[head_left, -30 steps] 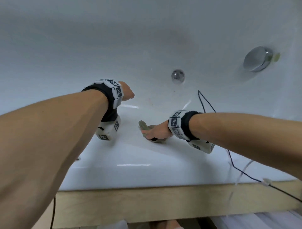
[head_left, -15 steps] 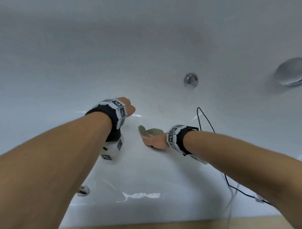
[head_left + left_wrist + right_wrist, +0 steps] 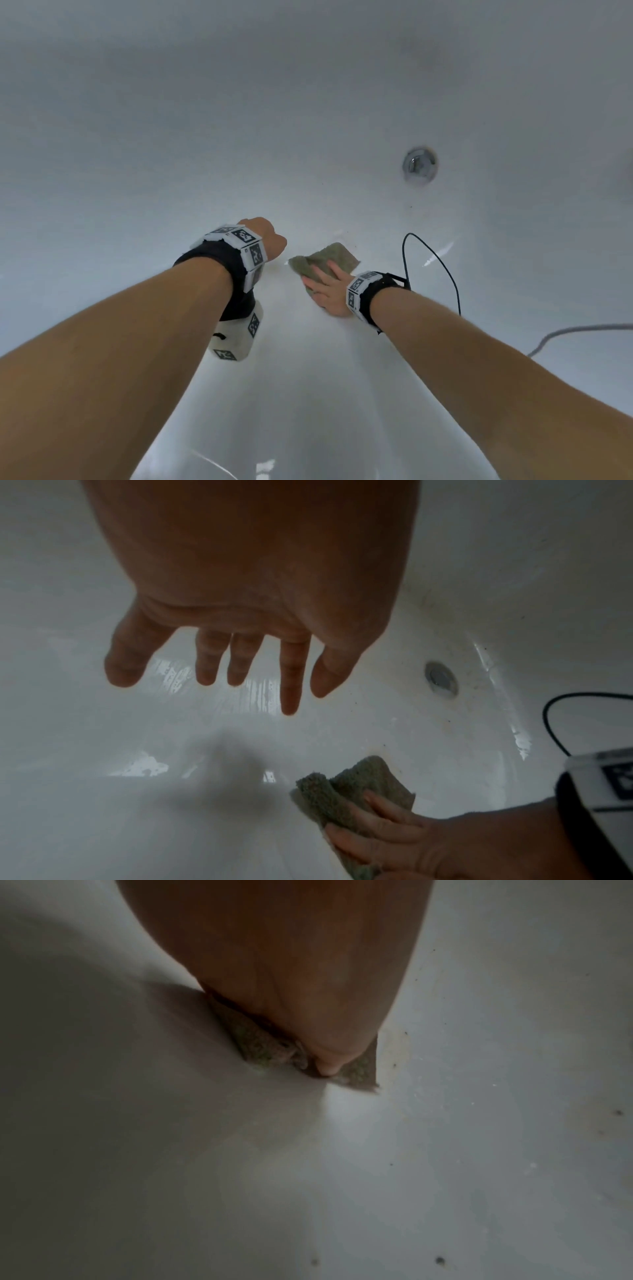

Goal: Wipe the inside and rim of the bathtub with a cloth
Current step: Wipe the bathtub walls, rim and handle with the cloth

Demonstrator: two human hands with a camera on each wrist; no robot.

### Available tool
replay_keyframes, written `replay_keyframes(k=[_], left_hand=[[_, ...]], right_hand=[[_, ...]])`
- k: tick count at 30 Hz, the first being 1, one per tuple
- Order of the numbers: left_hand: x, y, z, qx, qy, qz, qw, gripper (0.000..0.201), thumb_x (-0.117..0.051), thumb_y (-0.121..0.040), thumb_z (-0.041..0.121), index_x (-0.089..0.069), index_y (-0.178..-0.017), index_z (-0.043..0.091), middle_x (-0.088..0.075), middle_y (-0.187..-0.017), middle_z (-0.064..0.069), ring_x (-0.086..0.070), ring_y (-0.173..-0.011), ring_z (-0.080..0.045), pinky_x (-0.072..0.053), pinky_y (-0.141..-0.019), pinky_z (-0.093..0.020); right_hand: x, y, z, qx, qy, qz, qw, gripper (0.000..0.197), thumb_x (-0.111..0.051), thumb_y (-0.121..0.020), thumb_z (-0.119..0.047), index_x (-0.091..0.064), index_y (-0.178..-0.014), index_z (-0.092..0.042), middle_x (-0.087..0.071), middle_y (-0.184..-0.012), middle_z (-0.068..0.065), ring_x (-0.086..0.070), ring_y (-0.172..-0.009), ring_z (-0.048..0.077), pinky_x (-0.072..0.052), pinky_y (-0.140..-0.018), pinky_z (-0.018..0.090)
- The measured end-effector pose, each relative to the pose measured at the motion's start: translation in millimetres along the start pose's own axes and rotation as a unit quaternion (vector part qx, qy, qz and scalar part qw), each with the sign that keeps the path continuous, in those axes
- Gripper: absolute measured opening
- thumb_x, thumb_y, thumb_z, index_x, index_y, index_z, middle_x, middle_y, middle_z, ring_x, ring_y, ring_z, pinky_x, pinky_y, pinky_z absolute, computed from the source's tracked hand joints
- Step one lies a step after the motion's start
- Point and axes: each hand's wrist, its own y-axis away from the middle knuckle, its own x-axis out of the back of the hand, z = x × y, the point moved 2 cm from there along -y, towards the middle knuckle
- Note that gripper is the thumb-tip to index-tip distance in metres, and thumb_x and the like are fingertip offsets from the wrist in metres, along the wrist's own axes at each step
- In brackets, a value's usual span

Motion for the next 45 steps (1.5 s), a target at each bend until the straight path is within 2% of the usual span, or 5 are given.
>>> replay_keyframes(k=[5,17,26,35,45], left_hand=[[7.5,-19.4,-1.7,-0.002,-0.041,0.000,0.999,0.023,-0.039,-0.090,0.032,-0.052,-0.083,0.013,-0.053,-0.090,-0.004,-0.050,-0.077,-0.024,-0.039,-0.064,-0.026],[8.7,-39.7,27.6,-0.011,-0.056,0.003,0.998,0.027,-0.038,-0.094,0.028,-0.057,-0.091,0.010,-0.058,-0.096,-0.006,-0.055,-0.085,-0.026,-0.040,-0.072,-0.028],[1.4,-49.6,42.9,0.001,-0.011,-0.011,1.000,0.022,-0.042,-0.087,0.033,-0.055,-0.090,0.015,-0.057,-0.094,-0.005,-0.055,-0.081,-0.027,-0.041,-0.070,-0.029],[9.3,-37.3,62.1,0.076,0.008,0.052,0.996,0.053,-0.036,-0.093,0.041,-0.037,-0.143,0.025,-0.013,-0.156,-0.019,-0.010,-0.141,-0.044,-0.023,-0.111,-0.057],[-1.6,-51.4,67.3,0.069,0.046,0.085,0.993,0.048,-0.046,-0.088,0.035,-0.045,-0.134,0.021,-0.014,-0.154,-0.015,-0.009,-0.142,-0.042,-0.026,-0.110,-0.055]], right_hand=[[17.2,-11.7,15.9,0.017,0.077,0.063,0.995,0.096,0.007,-0.067,-0.060,-0.009,-0.156,-0.028,0.004,-0.165,-0.003,0.012,-0.151,0.024,0.006,-0.121,0.049],[176.5,-13.5,81.1,-0.045,0.167,0.250,0.953,0.064,-0.042,-0.097,-0.041,-0.012,-0.153,-0.043,0.008,-0.164,0.005,0.008,-0.149,0.039,-0.010,-0.119,0.058],[94.5,18.7,91.4,0.006,0.361,0.059,0.931,0.064,-0.038,-0.099,-0.024,-0.008,-0.149,-0.052,0.026,-0.160,0.005,0.021,-0.144,0.045,-0.001,-0.120,0.053],[38.1,39.4,102.1,-0.002,0.278,0.063,0.959,0.073,-0.047,-0.097,-0.040,0.000,-0.153,-0.042,0.016,-0.163,-0.001,0.013,-0.149,0.034,-0.010,-0.122,0.047],[149.1,41.5,145.9,-0.126,0.189,0.216,0.950,0.090,-0.055,-0.093,-0.046,0.007,-0.155,-0.028,0.020,-0.161,0.016,0.017,-0.145,0.046,0.009,-0.116,0.051]])
